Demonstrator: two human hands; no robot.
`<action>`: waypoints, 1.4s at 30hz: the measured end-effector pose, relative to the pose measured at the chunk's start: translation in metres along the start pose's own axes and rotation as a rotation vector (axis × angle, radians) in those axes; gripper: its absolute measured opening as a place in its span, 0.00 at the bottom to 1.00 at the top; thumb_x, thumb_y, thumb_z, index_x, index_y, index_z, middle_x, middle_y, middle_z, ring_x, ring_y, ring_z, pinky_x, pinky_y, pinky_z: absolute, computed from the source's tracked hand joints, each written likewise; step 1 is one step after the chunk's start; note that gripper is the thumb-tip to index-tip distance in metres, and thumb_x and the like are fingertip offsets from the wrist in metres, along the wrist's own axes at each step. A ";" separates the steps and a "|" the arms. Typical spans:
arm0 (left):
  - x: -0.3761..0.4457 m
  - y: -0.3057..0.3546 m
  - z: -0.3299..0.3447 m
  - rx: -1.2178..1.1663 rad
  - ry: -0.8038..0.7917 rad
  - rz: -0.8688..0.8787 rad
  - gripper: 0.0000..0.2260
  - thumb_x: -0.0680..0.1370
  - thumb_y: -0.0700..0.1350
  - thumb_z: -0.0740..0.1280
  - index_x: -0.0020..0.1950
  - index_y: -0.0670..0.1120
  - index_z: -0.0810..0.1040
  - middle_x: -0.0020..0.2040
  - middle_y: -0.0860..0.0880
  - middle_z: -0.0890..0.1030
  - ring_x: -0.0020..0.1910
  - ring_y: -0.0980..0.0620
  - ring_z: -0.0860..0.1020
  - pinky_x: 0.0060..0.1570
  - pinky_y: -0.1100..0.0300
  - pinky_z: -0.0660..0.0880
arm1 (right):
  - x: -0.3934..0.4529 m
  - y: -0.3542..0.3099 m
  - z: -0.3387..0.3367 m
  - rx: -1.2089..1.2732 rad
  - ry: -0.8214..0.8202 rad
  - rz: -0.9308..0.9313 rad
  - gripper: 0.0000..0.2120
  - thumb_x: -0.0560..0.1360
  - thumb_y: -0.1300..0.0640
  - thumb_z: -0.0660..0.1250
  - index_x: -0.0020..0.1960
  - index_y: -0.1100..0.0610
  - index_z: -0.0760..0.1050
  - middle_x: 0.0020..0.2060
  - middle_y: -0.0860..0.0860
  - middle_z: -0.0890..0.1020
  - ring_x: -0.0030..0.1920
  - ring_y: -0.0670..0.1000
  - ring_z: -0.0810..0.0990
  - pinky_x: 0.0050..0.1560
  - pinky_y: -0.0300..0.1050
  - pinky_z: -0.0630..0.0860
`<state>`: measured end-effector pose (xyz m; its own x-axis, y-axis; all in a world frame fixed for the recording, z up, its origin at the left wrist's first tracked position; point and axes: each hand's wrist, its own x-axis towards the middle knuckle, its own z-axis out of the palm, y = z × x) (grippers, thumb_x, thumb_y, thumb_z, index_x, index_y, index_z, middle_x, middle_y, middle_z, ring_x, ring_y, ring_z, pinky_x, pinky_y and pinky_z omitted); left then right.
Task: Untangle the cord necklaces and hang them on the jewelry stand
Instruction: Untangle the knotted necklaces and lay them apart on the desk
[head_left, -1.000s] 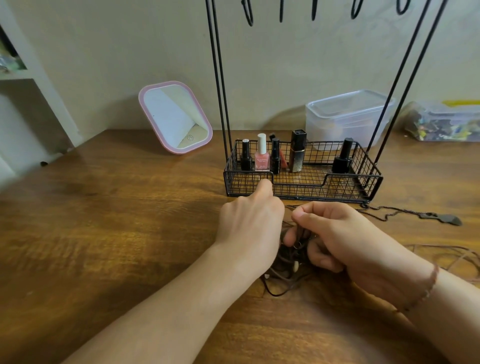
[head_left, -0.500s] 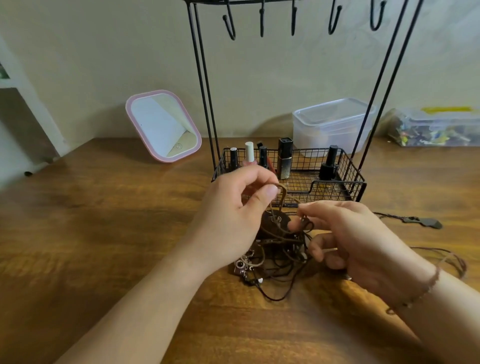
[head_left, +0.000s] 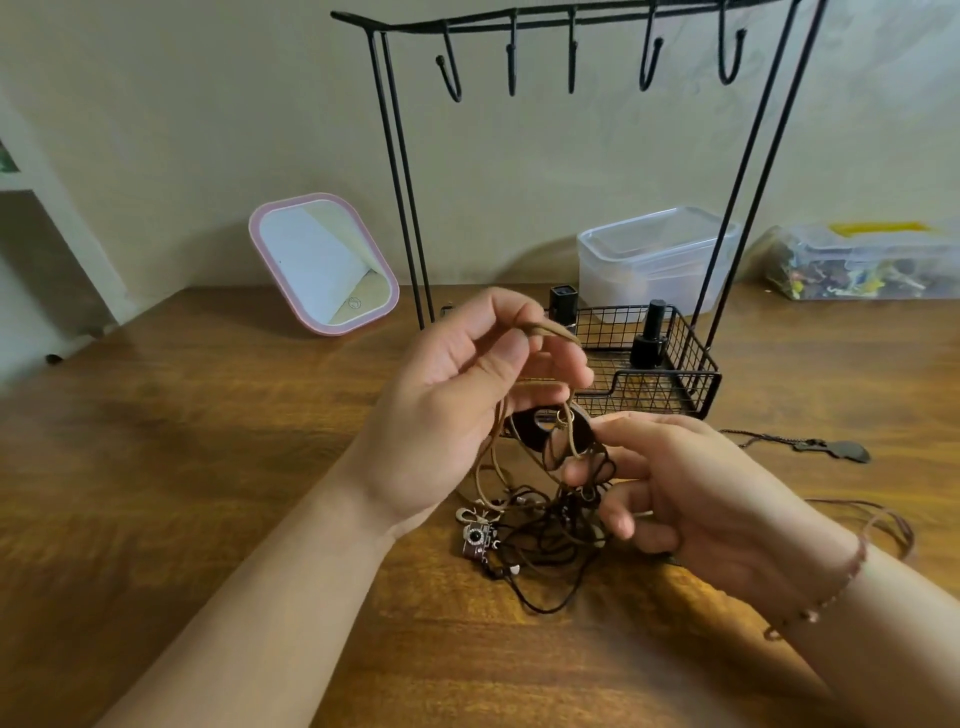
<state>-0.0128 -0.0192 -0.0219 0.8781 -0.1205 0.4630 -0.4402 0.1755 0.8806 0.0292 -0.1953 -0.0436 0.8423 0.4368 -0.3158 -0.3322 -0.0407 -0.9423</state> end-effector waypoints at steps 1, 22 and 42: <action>0.000 0.001 -0.001 -0.063 -0.003 0.011 0.07 0.81 0.39 0.55 0.52 0.42 0.72 0.46 0.44 0.82 0.51 0.43 0.81 0.55 0.49 0.76 | 0.000 0.000 0.000 0.011 -0.014 0.003 0.15 0.81 0.56 0.60 0.46 0.59 0.84 0.37 0.56 0.84 0.23 0.50 0.69 0.19 0.34 0.55; -0.005 0.007 -0.032 -0.855 0.409 -0.106 0.16 0.83 0.44 0.54 0.40 0.44 0.76 0.34 0.49 0.76 0.31 0.55 0.75 0.37 0.60 0.79 | 0.000 -0.002 0.000 -0.016 0.223 -0.236 0.09 0.83 0.54 0.59 0.48 0.56 0.74 0.36 0.54 0.85 0.23 0.51 0.71 0.22 0.37 0.59; -0.020 0.004 -0.101 1.420 0.268 -0.823 0.06 0.79 0.57 0.62 0.46 0.57 0.76 0.45 0.55 0.80 0.43 0.53 0.78 0.39 0.56 0.75 | -0.013 -0.026 -0.042 0.297 0.090 -0.540 0.06 0.67 0.57 0.67 0.43 0.52 0.73 0.29 0.47 0.70 0.34 0.50 0.70 0.35 0.45 0.64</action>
<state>-0.0136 0.0822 -0.0375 0.8856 0.4629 -0.0386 0.4499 -0.8341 0.3191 0.0450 -0.2376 -0.0197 0.9527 0.2474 0.1767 0.0580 0.4225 -0.9045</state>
